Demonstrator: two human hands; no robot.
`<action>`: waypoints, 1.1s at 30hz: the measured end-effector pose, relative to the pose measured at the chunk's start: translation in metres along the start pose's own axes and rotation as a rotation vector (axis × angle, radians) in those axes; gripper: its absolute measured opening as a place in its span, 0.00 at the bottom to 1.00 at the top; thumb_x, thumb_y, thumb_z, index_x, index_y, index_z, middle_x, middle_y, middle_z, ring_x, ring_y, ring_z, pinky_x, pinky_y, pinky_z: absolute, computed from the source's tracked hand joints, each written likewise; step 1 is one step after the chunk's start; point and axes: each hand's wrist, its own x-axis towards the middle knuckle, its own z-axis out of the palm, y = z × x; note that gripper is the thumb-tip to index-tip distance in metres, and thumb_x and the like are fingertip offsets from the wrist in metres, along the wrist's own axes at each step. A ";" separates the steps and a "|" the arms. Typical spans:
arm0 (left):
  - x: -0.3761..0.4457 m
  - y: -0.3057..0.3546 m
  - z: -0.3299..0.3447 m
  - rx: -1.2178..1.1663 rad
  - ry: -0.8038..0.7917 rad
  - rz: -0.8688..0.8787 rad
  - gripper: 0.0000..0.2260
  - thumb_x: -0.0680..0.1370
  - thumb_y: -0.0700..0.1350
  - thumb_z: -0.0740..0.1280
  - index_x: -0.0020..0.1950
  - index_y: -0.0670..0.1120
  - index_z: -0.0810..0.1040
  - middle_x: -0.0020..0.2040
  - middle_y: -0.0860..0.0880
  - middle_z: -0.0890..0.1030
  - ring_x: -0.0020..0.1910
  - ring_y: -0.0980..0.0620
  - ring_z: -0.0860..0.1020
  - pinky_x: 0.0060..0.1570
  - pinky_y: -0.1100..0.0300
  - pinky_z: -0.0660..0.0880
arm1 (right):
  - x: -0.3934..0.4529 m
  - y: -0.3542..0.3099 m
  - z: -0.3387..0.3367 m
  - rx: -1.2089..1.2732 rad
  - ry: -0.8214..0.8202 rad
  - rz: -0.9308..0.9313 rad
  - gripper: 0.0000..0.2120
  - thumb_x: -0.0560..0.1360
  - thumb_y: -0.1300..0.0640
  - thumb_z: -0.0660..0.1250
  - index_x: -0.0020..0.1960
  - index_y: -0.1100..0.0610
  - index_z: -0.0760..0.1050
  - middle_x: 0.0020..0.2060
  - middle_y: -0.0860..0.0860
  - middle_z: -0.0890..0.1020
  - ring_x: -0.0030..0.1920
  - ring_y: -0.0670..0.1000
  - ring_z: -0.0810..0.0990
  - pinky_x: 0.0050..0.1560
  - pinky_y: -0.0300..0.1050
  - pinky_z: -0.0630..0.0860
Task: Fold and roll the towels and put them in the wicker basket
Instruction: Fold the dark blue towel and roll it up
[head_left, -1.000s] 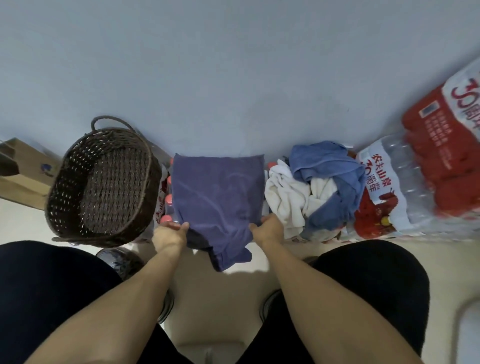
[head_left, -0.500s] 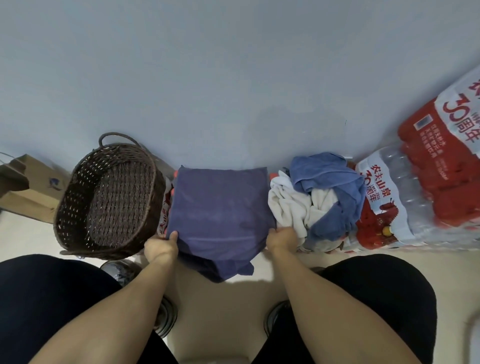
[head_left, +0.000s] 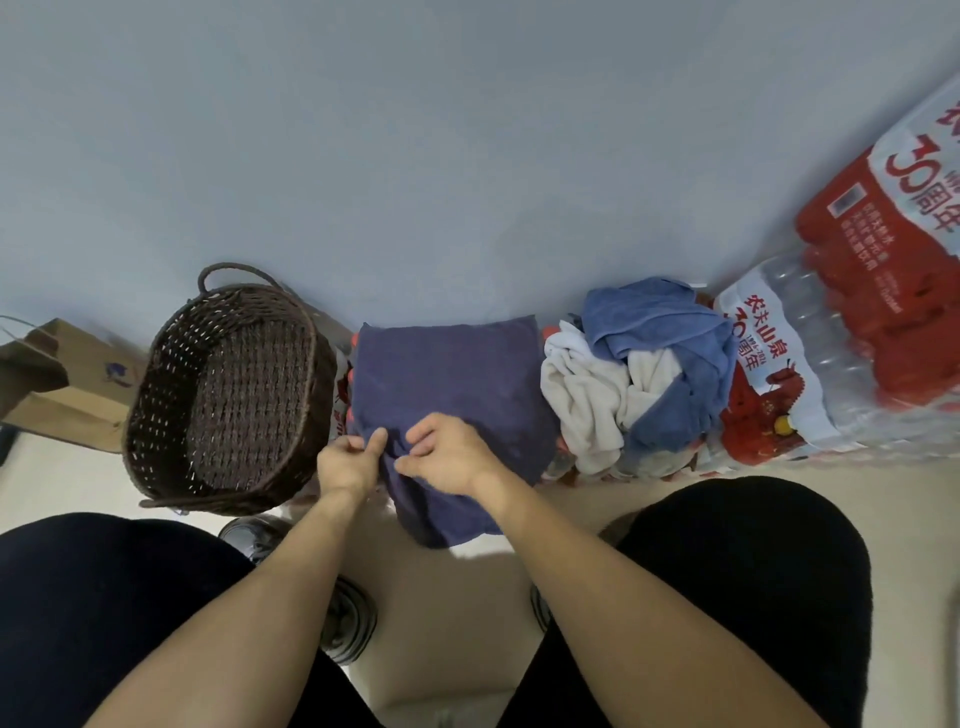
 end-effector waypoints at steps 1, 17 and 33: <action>0.001 0.004 0.001 -0.024 -0.020 -0.013 0.14 0.75 0.49 0.73 0.36 0.43 0.73 0.40 0.40 0.80 0.41 0.46 0.77 0.50 0.52 0.76 | -0.002 0.003 0.010 -0.051 -0.028 -0.011 0.15 0.67 0.50 0.77 0.51 0.48 0.76 0.40 0.42 0.81 0.48 0.48 0.81 0.53 0.40 0.76; -0.012 0.037 0.005 -0.649 -0.496 -0.129 0.04 0.78 0.42 0.69 0.44 0.44 0.77 0.37 0.46 0.78 0.35 0.52 0.76 0.37 0.61 0.75 | 0.008 0.020 0.017 0.047 0.172 -0.025 0.07 0.74 0.54 0.72 0.43 0.50 0.74 0.36 0.44 0.81 0.39 0.44 0.79 0.38 0.34 0.72; -0.035 0.019 0.008 0.046 -0.512 0.096 0.05 0.76 0.33 0.67 0.41 0.39 0.75 0.38 0.40 0.76 0.38 0.45 0.74 0.43 0.50 0.75 | 0.018 0.008 -0.022 0.454 0.216 0.059 0.09 0.72 0.62 0.75 0.48 0.62 0.76 0.34 0.57 0.84 0.30 0.49 0.82 0.37 0.43 0.82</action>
